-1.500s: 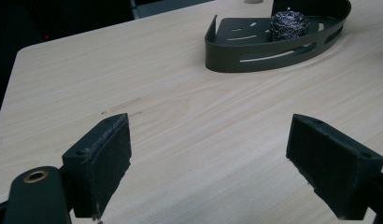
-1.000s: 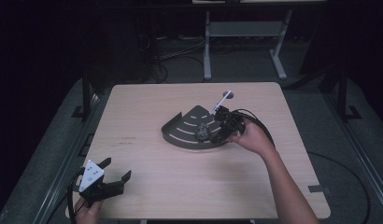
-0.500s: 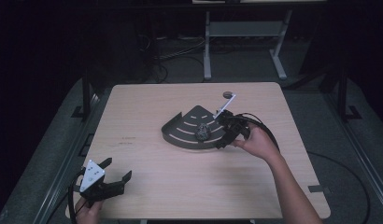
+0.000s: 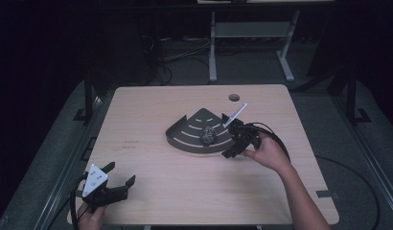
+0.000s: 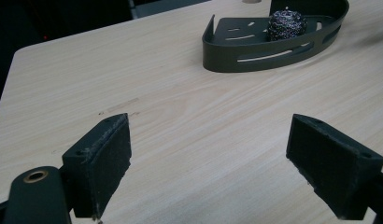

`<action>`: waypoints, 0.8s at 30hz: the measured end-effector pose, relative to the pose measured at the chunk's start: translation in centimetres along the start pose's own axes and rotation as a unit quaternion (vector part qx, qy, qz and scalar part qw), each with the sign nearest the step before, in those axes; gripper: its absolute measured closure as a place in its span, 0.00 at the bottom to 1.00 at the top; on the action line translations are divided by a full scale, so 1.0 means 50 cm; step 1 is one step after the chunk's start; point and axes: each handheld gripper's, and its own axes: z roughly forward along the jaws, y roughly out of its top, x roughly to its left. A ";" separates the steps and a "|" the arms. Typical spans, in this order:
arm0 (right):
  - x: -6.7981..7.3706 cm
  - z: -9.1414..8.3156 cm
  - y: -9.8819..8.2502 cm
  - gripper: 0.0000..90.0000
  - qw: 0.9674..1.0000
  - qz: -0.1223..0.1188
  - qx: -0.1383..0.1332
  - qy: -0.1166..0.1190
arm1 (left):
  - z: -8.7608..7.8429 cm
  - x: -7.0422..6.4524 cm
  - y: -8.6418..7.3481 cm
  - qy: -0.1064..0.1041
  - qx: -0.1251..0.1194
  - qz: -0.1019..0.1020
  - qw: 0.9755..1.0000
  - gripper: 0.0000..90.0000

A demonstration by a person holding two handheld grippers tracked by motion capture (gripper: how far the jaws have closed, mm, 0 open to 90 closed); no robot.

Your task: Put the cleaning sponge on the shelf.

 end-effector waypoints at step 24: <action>0.012 0.007 -0.053 0.20 1.000 0.004 -0.001 0.000 | 0.002 -0.001 0.000 0.000 0.001 0.000 1.000 0.15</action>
